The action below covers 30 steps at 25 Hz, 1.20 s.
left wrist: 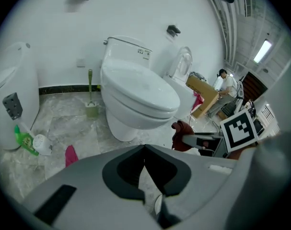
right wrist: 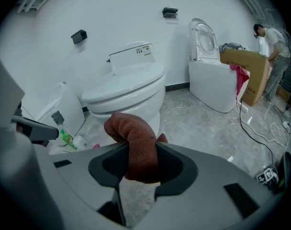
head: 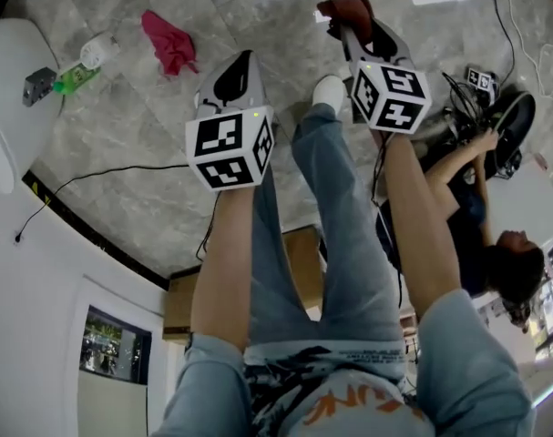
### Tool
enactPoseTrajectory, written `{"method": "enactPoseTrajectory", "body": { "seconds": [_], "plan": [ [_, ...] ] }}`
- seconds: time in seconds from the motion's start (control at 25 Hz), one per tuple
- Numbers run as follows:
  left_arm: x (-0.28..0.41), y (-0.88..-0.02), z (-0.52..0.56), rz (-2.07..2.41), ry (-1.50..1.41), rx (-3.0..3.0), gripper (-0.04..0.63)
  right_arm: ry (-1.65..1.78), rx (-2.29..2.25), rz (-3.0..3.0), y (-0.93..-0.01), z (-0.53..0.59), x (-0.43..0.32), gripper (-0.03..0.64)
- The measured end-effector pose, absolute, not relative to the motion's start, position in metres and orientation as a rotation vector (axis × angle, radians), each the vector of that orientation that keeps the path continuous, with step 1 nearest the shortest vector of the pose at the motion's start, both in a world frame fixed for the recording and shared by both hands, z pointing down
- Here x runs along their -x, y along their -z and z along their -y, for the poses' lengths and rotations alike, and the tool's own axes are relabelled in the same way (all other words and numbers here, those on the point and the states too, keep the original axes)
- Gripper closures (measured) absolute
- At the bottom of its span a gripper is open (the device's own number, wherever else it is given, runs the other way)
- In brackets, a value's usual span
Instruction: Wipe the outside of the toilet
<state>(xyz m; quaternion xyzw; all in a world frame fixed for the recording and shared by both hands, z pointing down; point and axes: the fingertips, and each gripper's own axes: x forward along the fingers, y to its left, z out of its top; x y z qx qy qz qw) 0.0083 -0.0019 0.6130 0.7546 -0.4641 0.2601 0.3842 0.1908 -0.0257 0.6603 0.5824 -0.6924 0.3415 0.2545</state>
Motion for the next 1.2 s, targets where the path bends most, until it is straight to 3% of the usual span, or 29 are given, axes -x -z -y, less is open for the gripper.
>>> {"method": "enactPoseTrajectory", "body": {
  "seconds": [0.4, 0.72, 1.2],
  "plan": [
    [0.098, -0.620, -0.002, 1.221, -0.649, -1.888, 0.597, -1.012, -1.503, 1.933, -0.675, 0.011, -0.061, 0.463],
    [0.138, -0.652, 0.013, 1.125, -0.646, -1.930, 0.597, -1.000, -1.618, 2.019, -0.689, 0.054, 0.016, 0.472],
    [0.153, -0.697, 0.064, 1.087, -0.653, -1.991, 0.597, -0.939, -1.740, 2.071, -0.727, 0.115, 0.043, 0.474]
  ]
}}
